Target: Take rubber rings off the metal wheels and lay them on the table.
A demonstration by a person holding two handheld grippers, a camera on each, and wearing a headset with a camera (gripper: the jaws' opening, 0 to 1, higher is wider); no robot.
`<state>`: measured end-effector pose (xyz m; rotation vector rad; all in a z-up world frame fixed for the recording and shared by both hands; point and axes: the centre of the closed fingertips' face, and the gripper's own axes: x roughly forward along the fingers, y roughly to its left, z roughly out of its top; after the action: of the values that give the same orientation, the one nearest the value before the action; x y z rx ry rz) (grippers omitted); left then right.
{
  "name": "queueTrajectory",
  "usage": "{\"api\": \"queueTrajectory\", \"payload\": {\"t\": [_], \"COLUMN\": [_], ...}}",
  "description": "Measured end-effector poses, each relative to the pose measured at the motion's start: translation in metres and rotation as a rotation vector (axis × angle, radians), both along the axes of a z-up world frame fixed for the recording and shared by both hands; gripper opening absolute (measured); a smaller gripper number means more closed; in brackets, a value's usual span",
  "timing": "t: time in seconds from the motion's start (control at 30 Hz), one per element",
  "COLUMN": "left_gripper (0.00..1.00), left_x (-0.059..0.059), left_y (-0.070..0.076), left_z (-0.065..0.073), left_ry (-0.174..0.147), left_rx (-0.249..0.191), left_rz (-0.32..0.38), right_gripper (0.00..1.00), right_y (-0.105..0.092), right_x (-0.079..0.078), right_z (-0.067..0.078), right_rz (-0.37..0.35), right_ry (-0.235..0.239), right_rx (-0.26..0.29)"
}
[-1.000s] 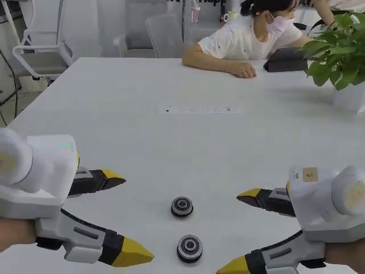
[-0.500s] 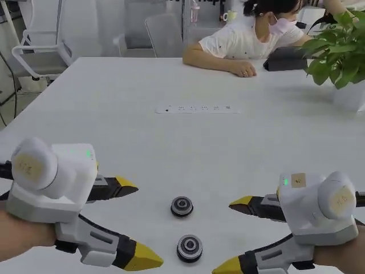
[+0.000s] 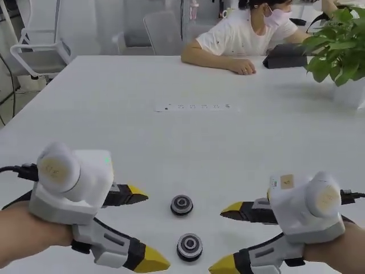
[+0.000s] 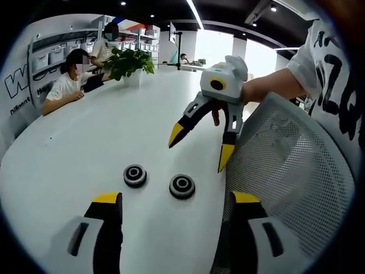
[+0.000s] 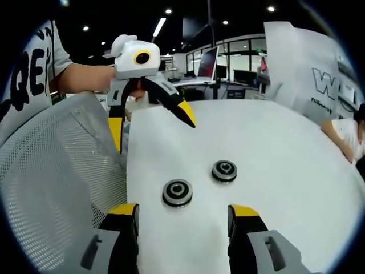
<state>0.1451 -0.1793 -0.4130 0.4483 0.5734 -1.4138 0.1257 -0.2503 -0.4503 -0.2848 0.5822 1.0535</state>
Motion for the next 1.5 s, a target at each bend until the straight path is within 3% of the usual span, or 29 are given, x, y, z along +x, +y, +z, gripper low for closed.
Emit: {"api": "queueTrajectory", "payload": {"t": [0.43,0.97,1.5], "left_gripper": [0.58,0.44,0.32], "left_x": [-0.002,-0.008,-0.014], "left_y": [-0.013,-0.028,-0.041], "left_z": [-0.007,-0.022,-0.037], "left_ry": [-0.001,0.033,0.044], "left_rx": [0.002,0.040,0.071], "left_rz": [-0.060,-0.114,-0.151], "right_gripper": [0.47,0.36,0.34], "right_y": [0.003,0.009,0.012], "right_x": [0.004,0.005,0.003], "right_z": [-0.008,-0.011,-0.020], "right_rz": [0.018,0.051,0.063], "right_ry": [0.034,0.039,0.075], "right_rx": [0.005,0.022,0.028]}}
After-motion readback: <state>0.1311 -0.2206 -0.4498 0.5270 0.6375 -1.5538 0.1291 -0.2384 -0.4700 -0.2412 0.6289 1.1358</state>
